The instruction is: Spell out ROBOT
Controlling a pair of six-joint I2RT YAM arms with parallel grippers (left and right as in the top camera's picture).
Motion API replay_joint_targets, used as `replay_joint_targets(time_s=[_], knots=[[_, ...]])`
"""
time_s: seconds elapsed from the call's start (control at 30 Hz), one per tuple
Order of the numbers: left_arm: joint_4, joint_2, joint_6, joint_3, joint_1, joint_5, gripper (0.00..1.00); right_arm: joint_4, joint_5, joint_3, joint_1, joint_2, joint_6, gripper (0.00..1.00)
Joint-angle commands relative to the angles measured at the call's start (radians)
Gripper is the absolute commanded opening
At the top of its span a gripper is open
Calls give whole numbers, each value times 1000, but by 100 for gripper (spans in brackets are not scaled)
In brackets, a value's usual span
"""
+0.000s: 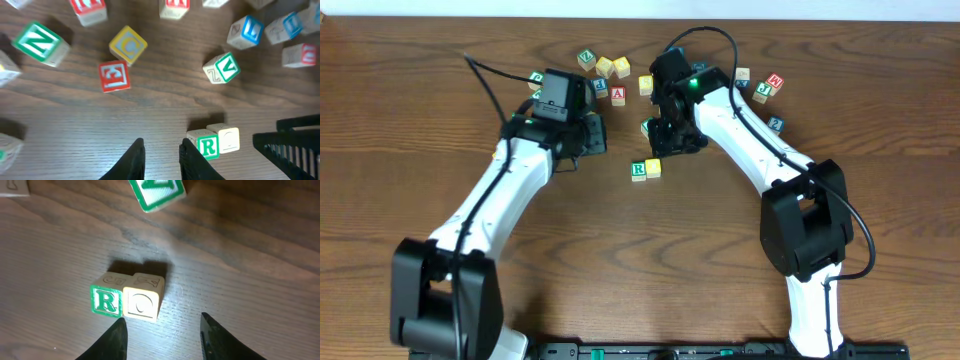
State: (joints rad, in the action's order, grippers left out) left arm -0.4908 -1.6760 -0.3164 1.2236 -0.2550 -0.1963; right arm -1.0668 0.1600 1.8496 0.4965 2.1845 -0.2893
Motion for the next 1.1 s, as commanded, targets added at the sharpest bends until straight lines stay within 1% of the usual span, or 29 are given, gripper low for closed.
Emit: replay_joint_targets(time_s=[0.0,0.33,0.7,0.83,0.87,0.9,1.07], knots=[[-13,54,9,27,33,14,24,2,-4,40,-6,-34,18,42],[-54,122,9,27,111,14,24,92,-4,46,19,-34,-13,39],[-104,122,9,26,113,40,24,193,-12,40,47,-7,-79,36],[-104,122,8,26,113,40,24,203,-23,40,57,13,-100,31],[-104,122,9,26,113,40,24,202,-40,39,62,21,-117,27],[-105,122,9,26,113,40,24,200,-55,37,66,25,-130,26],[-108,122,9,26,113,40,24,195,-108,18,77,27,-197,22]])
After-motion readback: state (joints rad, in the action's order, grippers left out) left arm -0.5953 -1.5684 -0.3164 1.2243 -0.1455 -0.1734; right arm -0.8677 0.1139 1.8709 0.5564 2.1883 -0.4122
